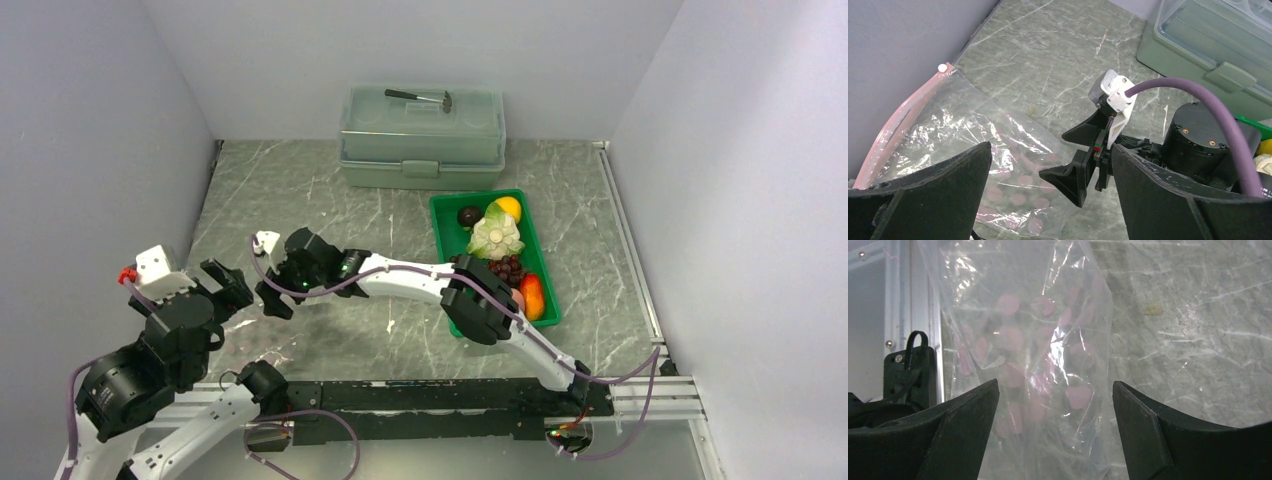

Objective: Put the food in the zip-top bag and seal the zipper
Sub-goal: Pick up the zipper food storage bag at the corner of the board.

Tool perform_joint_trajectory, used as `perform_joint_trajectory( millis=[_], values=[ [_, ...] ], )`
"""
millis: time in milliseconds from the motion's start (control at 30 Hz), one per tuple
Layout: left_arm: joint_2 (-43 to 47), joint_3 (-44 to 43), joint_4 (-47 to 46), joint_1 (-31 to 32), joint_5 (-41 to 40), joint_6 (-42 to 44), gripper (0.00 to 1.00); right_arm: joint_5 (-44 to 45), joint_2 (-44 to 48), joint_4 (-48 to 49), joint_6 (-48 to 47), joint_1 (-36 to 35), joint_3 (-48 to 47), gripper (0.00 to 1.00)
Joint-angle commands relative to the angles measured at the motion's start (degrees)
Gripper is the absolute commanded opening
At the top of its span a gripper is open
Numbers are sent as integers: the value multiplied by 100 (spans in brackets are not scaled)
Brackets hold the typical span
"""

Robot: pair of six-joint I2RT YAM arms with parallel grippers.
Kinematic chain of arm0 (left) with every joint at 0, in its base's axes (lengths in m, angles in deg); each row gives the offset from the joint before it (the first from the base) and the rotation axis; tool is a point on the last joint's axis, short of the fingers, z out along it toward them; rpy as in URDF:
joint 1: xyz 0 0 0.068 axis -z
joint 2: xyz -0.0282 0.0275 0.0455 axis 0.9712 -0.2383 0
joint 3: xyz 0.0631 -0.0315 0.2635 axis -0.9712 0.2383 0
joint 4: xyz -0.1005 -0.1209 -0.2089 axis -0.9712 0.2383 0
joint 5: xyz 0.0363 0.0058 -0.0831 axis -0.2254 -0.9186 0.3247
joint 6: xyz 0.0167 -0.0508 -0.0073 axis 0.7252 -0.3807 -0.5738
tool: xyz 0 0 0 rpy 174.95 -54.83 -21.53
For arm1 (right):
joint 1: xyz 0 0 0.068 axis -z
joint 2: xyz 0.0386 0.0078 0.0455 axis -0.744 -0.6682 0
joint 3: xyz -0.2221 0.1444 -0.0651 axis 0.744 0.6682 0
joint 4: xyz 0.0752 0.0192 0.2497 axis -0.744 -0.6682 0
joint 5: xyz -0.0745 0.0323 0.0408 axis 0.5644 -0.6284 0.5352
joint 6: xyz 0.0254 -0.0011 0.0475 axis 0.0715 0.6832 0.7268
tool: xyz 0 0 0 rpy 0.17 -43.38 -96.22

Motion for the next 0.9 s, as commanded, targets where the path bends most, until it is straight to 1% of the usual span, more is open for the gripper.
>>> perform_joint_trajectory(
  millis=[0,67,133,267,333,367,667,867],
  values=[
    [33,12,-138,-33,-23,24,95,215,-47,80,-124,-37,-239,85],
    [38,12,-142,-37,-22,25,95,247,-79,38,-136,-34,-232,79],
    [38,9,-135,-37,-19,25,95,231,-70,70,-140,-45,-159,70],
    [29,8,-142,-45,-17,33,95,234,102,304,-180,-47,97,33],
    [29,16,-143,-43,-18,33,95,288,223,361,-213,-44,286,9],
    [21,16,-149,-44,-12,33,95,340,292,512,-221,-47,367,0],
    [-63,17,-167,-59,11,54,95,650,1169,1200,-366,-49,1514,0],
    [-143,22,-177,-76,17,67,95,862,1866,1455,-481,-47,2243,0]
  ],
)
